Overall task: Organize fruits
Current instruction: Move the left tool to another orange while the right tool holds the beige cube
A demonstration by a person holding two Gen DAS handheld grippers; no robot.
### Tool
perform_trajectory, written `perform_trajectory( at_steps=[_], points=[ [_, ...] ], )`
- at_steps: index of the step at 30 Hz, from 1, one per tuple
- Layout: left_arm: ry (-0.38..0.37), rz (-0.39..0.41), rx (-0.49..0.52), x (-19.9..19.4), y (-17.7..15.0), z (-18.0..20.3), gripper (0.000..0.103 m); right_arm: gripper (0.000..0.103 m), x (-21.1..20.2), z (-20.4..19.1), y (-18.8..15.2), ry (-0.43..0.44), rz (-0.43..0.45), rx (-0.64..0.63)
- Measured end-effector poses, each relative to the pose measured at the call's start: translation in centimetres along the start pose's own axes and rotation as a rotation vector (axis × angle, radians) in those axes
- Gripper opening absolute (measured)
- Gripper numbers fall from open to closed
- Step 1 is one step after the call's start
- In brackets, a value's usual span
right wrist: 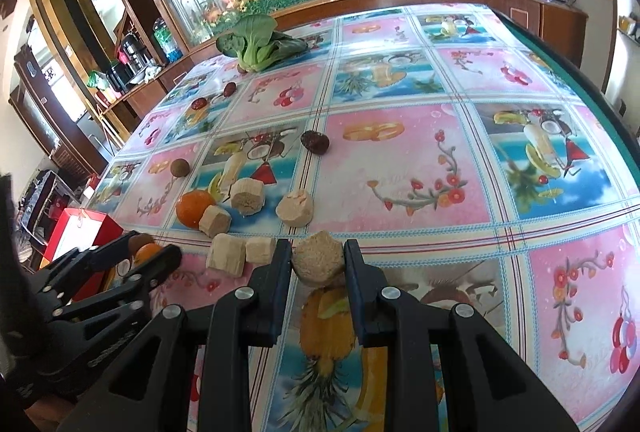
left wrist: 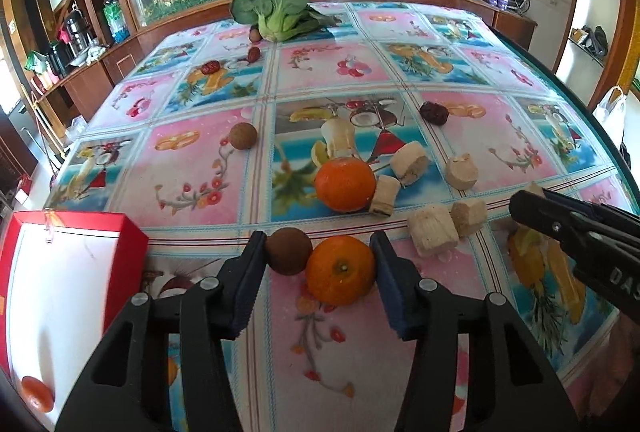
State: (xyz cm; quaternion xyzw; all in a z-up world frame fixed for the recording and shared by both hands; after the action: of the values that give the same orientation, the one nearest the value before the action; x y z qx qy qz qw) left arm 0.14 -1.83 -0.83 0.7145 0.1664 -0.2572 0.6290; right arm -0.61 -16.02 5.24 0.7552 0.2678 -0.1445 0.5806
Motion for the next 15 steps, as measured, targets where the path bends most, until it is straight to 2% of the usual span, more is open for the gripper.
perform_trajectory(
  at_steps=[11,15],
  points=[
    [0.039,0.122,0.006,-5.2,1.1,-1.4,0.051,0.025,-0.2,-0.7,0.3,-0.027,0.059,-0.044],
    [0.035,0.135,0.007,-6.1,1.1,-1.7,0.051,0.025,-0.3,-1.0,0.2,-0.033,0.069,-0.062]
  ],
)
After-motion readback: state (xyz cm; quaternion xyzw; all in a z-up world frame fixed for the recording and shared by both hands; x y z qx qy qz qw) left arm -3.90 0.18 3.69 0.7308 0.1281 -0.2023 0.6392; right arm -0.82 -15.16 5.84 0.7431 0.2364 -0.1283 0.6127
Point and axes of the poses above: each gripper's, at about its wrist camera, not at the fingertips, and x roughly the way its jaws point, z to its right, y to its top, the point moved 2 cm from there along x, roughly the way its jaws point, and after that the axes turned 15 degrees about z, right-handed, at the moved point
